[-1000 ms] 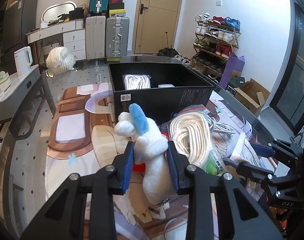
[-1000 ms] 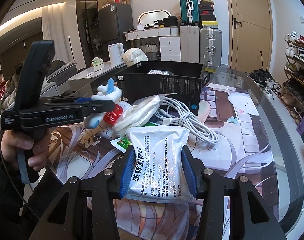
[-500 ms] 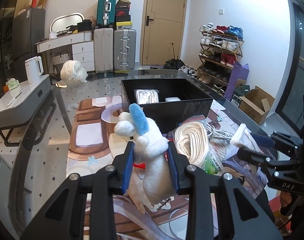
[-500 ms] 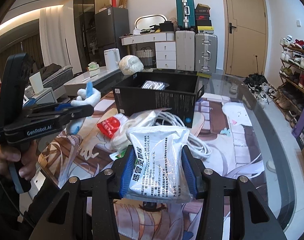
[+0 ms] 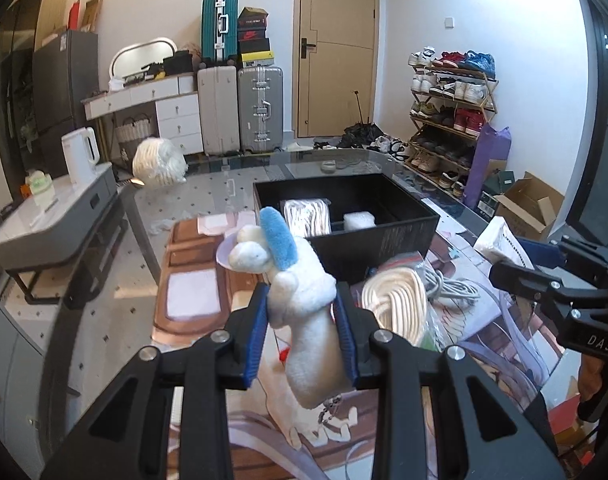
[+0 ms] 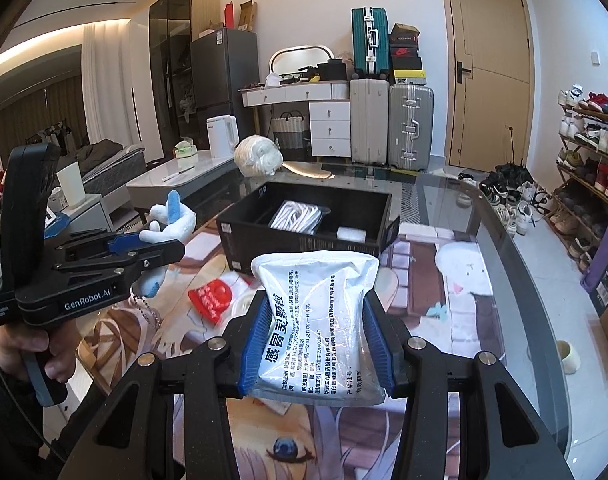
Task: Organize soft objects
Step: 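Lift the bunny and printed packet and carry both over the black box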
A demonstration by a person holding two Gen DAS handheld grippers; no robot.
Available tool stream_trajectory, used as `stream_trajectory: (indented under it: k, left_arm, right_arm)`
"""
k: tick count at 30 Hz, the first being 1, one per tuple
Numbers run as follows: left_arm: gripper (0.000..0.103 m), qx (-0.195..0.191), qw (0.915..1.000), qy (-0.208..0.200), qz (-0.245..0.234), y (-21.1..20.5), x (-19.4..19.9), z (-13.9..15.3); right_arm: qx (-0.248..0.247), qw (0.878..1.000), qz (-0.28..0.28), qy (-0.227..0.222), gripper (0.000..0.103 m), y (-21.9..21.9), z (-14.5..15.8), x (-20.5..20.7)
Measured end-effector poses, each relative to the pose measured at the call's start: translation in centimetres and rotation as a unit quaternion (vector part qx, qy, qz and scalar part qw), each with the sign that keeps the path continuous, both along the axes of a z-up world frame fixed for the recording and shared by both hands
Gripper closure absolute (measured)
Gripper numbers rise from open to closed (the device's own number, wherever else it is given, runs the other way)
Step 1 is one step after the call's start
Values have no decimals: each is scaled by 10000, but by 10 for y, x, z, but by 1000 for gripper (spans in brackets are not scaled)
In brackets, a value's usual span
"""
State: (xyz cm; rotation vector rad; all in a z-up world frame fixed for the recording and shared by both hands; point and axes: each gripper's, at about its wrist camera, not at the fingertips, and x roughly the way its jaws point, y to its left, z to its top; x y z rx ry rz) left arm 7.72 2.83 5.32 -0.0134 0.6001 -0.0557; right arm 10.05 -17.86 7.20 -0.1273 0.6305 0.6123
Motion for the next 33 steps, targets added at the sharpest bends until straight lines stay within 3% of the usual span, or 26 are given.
stream_trajectory:
  k: [19,33]
  left_arm:
    - [72,50,9999,-40,150,-5,45,24]
    - [72,40,9999,-93,116,5,81,35]
  right_arm:
    - [-46,9998,176,-117,57,26,25,48]
    - [-279,9995,167,-8,57,49,20,89]
